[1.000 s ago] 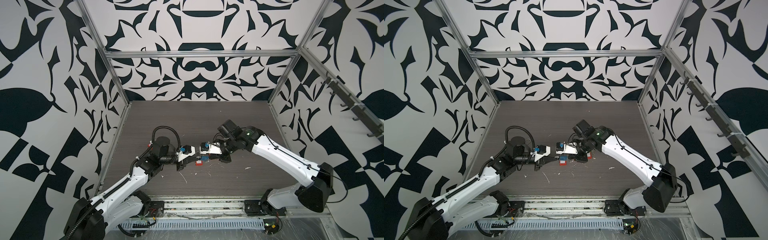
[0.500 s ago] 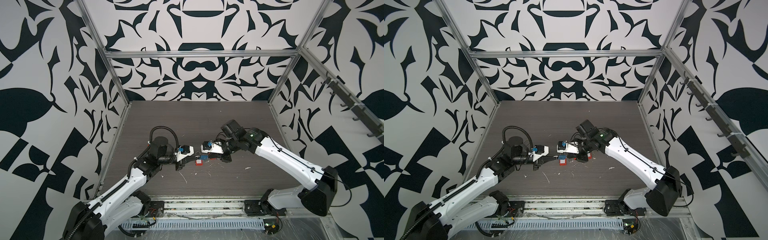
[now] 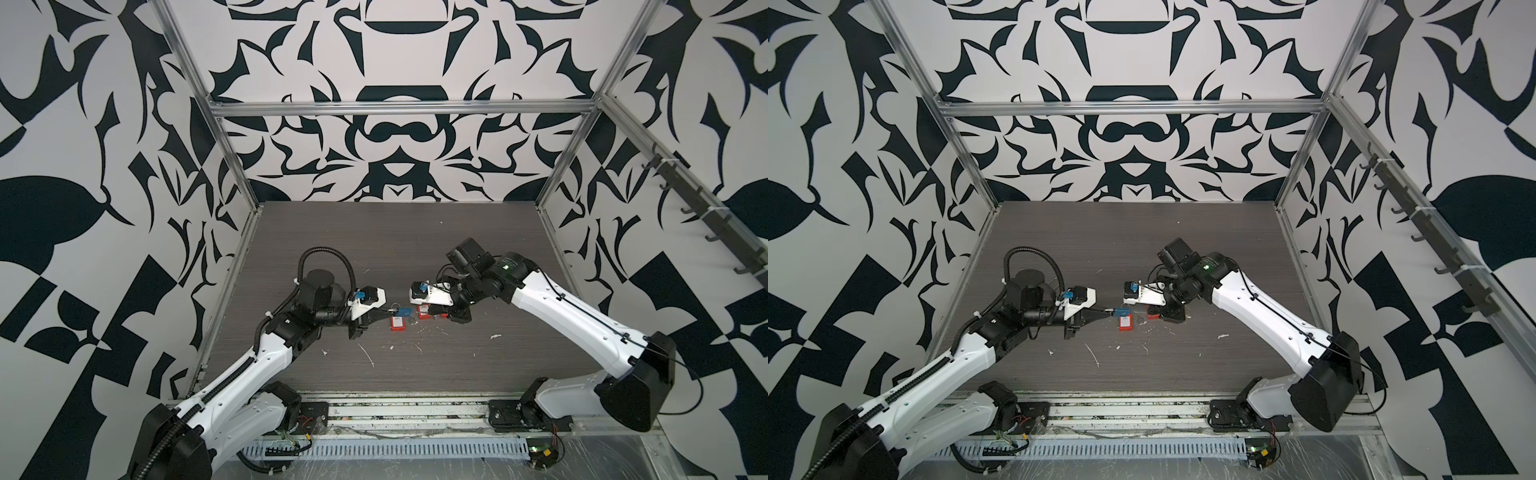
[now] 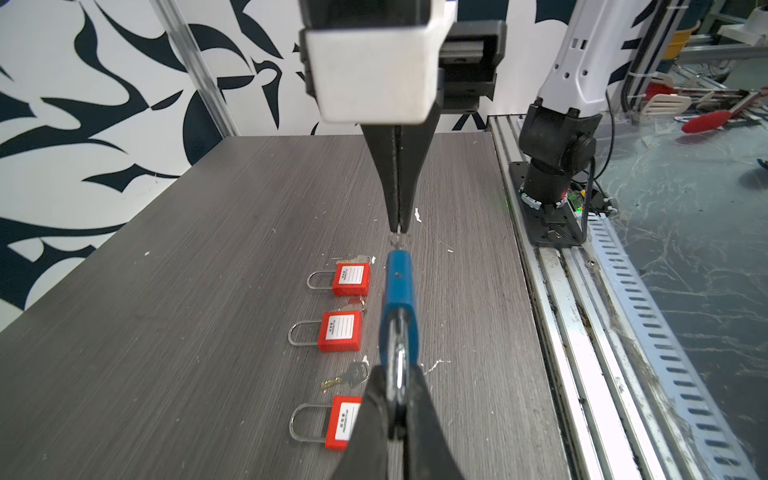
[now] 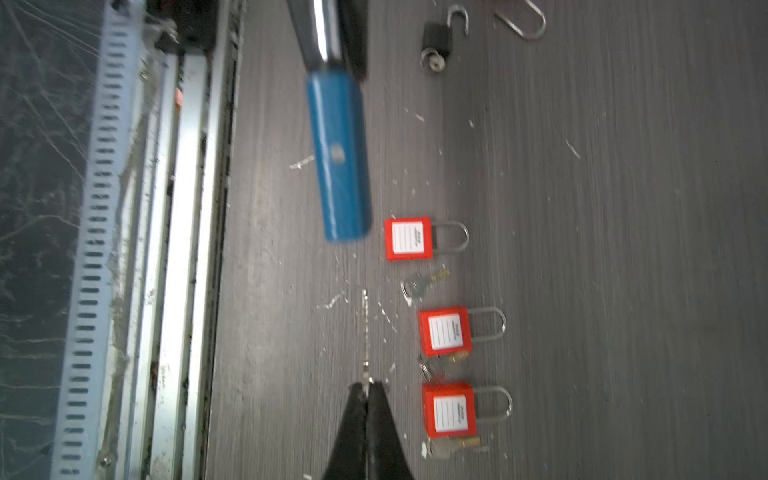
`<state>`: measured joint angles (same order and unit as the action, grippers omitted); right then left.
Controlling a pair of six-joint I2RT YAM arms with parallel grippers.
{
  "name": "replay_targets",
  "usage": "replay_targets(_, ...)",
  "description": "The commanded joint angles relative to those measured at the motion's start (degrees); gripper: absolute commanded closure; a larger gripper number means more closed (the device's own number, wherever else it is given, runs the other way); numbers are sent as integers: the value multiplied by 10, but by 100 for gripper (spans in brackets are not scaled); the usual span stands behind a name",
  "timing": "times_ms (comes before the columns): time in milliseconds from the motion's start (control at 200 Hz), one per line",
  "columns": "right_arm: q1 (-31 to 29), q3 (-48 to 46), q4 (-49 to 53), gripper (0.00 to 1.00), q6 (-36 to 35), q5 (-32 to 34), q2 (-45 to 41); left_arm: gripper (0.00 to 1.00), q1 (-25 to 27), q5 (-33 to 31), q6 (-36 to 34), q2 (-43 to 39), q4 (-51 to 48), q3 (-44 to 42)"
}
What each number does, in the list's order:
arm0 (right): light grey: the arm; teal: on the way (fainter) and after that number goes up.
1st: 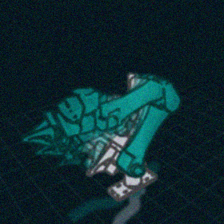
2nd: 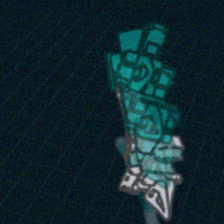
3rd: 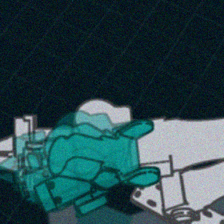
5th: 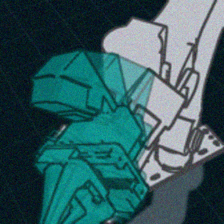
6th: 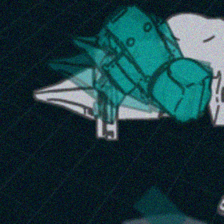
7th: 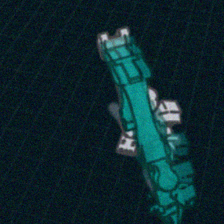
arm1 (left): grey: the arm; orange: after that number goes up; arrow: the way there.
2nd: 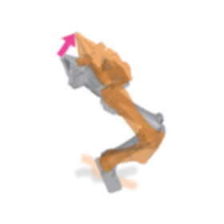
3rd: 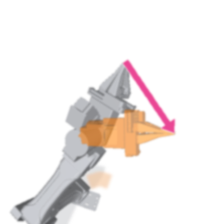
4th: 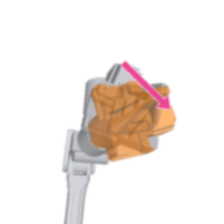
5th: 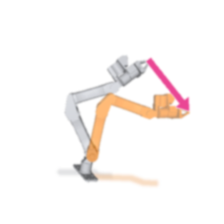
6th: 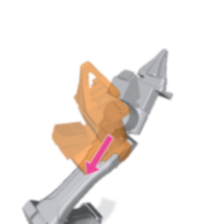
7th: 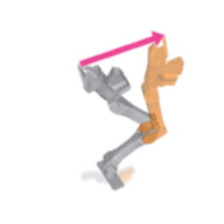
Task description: Lock with the key
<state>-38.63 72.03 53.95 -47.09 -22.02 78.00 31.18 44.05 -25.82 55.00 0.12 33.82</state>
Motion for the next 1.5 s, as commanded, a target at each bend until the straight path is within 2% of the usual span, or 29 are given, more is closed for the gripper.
replay_targets(0,-5,4,13,100,-8,22,-21,100,-8,28,21,5,5,16)
replay_targets(125,-6,-1,7,100,-3,10,-23,100,-9,29,11,11,-6,21)
replay_targets(300,-4,-18,-25,100,38,7,-20,100,-18,16,-52,18,-113,58)
replay_targets(435,-5,-34,-71,100,117,31,-14,100,-40,-11,-122,31,-244,112)
replay_targets(545,-5,-42,-102,100,178,40,-5,100,-43,-59,-181,57,-357,163)
replay_targets(690,-5,-59,-146,100,255,41,-4,100,-44,-104,-226,92,-447,210)
replay_targets(900,-6,-77,-198,100,360,33,12,100,-44,-171,-256,142,-523,242)
replay_targets(1085,-5,-74,-213,100,433,51,39,100,-43,-203,-279,211,-591,274)
replay_targets(1495,-6,-92,-268,100,579,31,65,100,-38,-222,-268,335,-598,318)
